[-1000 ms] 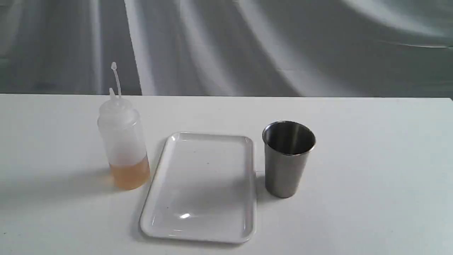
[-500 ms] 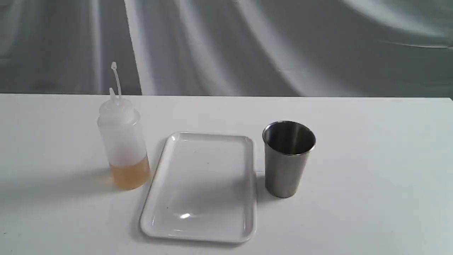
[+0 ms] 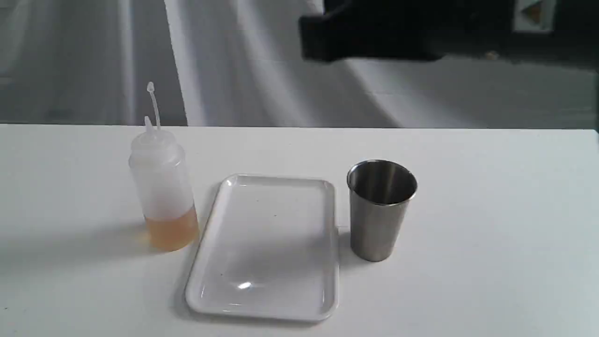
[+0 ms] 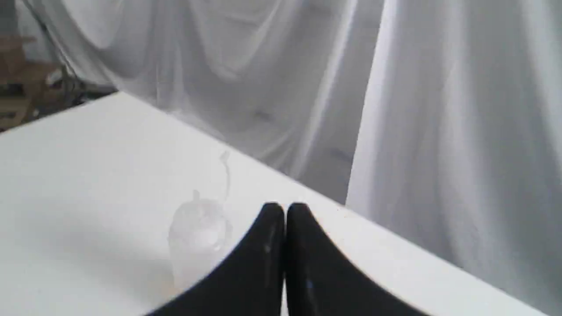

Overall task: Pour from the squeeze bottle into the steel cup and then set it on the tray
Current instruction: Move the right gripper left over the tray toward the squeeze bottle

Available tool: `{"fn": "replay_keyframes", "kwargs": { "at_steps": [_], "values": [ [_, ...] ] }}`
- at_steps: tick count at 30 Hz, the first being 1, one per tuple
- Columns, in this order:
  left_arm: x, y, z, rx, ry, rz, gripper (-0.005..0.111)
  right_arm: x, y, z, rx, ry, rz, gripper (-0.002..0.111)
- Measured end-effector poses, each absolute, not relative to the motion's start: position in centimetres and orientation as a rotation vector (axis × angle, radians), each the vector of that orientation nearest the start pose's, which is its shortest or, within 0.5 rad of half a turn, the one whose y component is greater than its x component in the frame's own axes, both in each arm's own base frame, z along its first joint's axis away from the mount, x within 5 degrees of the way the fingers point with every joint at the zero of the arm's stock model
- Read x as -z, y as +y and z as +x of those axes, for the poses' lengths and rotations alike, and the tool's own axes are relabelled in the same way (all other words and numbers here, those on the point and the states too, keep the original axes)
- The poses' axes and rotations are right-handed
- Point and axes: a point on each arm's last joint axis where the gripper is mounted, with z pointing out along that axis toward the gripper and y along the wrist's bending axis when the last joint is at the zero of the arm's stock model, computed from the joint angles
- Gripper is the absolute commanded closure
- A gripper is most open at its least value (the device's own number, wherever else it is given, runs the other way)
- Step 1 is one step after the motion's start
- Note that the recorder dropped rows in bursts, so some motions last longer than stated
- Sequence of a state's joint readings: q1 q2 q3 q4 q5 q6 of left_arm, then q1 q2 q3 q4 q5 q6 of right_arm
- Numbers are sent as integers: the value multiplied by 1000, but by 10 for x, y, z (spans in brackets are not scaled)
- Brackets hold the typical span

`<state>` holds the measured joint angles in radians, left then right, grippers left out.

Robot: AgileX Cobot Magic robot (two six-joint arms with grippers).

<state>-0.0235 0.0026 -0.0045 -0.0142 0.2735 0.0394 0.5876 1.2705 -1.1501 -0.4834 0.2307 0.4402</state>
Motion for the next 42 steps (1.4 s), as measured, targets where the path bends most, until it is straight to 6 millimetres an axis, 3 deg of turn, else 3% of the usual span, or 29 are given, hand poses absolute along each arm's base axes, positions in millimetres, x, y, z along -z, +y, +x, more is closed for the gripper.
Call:
{"fn": "replay_keyframes", "kwargs": {
  "at_steps": [8,15,19,23,33,37,42],
  "values": [
    [-190,-2,55,2,1755,46,107,-345,206,262,-303,1868,-672,108],
    [-190,-2,55,2,1755,46,107,-304,237,275,-421,1881,-709,108],
    [-190,-2,55,2,1755,46,107,-284,249,273,-521,1754,-741,108],
    [-190,-2,55,2,1755,46,107,-268,257,266,-512,1626,-798,108],
    [-190,-2,55,2,1755,46,107,-221,264,282,-498,1635,-690,105],
    [-190,-2,55,2,1755,46,107,-205,266,287,-499,1648,-645,87],
    [-190,-2,55,2,1755,46,107,-191,267,291,-494,1655,-635,33]
  ]
}}
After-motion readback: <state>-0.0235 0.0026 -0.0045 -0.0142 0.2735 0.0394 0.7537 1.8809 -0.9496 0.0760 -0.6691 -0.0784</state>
